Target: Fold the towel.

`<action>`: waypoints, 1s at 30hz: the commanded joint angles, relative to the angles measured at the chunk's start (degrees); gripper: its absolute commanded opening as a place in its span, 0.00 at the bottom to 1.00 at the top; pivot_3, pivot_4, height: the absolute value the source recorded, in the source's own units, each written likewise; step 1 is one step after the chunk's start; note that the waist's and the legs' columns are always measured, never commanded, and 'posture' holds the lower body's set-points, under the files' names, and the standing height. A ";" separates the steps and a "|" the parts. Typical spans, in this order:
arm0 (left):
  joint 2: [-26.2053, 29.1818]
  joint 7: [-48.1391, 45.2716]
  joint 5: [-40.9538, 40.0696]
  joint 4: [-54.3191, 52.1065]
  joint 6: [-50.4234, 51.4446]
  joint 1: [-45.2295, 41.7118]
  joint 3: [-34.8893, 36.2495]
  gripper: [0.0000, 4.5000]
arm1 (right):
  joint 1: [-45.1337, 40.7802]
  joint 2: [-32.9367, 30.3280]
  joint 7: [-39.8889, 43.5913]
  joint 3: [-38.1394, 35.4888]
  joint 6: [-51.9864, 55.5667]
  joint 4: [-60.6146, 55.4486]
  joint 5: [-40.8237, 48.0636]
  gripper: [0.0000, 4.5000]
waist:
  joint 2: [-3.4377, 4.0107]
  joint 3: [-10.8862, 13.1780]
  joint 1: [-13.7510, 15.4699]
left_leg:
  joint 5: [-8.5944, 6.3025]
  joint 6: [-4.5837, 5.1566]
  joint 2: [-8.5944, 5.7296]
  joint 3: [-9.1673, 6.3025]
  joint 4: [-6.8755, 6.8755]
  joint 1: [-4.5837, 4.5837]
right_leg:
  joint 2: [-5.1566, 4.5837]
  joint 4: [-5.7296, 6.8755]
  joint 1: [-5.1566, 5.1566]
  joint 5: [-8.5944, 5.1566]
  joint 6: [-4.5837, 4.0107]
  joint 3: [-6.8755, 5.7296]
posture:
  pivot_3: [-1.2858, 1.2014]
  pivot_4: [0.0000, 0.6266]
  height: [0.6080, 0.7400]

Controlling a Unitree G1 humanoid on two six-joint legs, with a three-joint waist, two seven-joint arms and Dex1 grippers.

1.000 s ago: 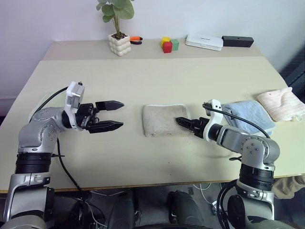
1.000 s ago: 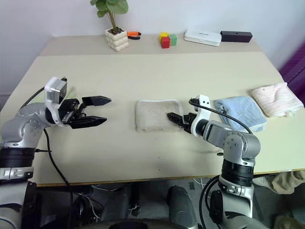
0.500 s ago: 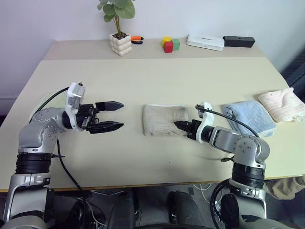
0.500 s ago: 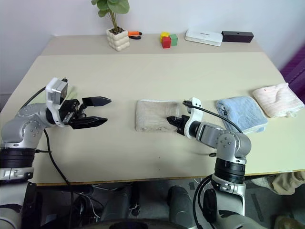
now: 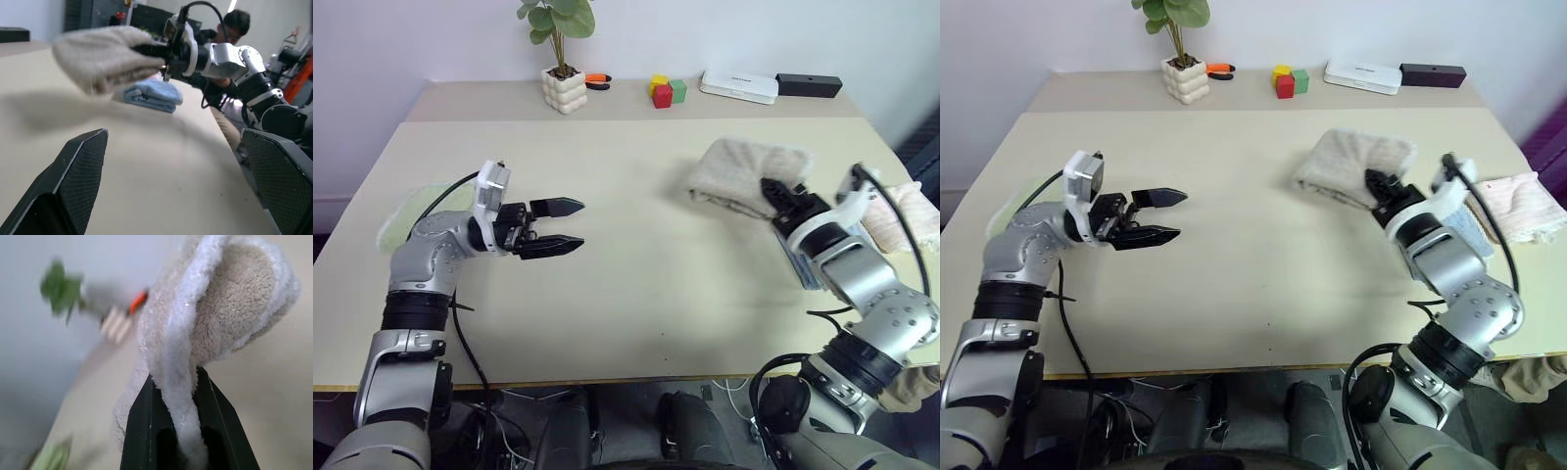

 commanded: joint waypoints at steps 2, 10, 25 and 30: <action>-1.94 -2.71 1.70 4.47 -3.57 -4.36 -0.91 1.00 | 2.63 -1.79 -6.69 -4.70 -8.38 -5.03 5.63 0.01 | 0.00 0.00 0.04 | 0.01 0.00 0.00 0.00 0.01 0.00 | 0.00 0.01 -0.01 0.00 0.00 0.00 | 0.52 0.24 0.96; -3.19 -4.01 3.66 10.23 -10.35 -7.46 -4.08 1.00 | 11.89 -1.50 -14.48 -5.89 -21.01 -8.17 9.51 0.01 | 0.01 0.00 -0.12 | 0.01 0.00 -0.02 -0.01 0.01 0.02 | 0.00 0.01 0.01 0.00 0.00 0.02 | 0.52 0.24 0.96; -2.60 -4.01 3.70 10.91 -13.33 -7.09 -6.13 1.00 | 22.69 3.84 -17.92 6.29 -35.15 -6.45 7.72 0.01 | 0.02 0.00 -0.04 | 0.00 0.01 -0.02 -0.04 0.06 0.03 | 0.01 0.02 0.04 0.00 0.00 0.06 | 0.52 0.24 0.96; -2.30 -4.01 3.70 9.87 -12.37 -6.40 -5.41 1.00 | 23.61 2.24 -18.30 8.33 -37.34 -5.56 5.38 0.01 | 0.02 0.00 -0.04 | 0.00 0.01 -0.02 -0.04 0.06 0.03 | 0.01 0.02 0.04 0.00 0.00 0.06 | 0.52 0.24 0.96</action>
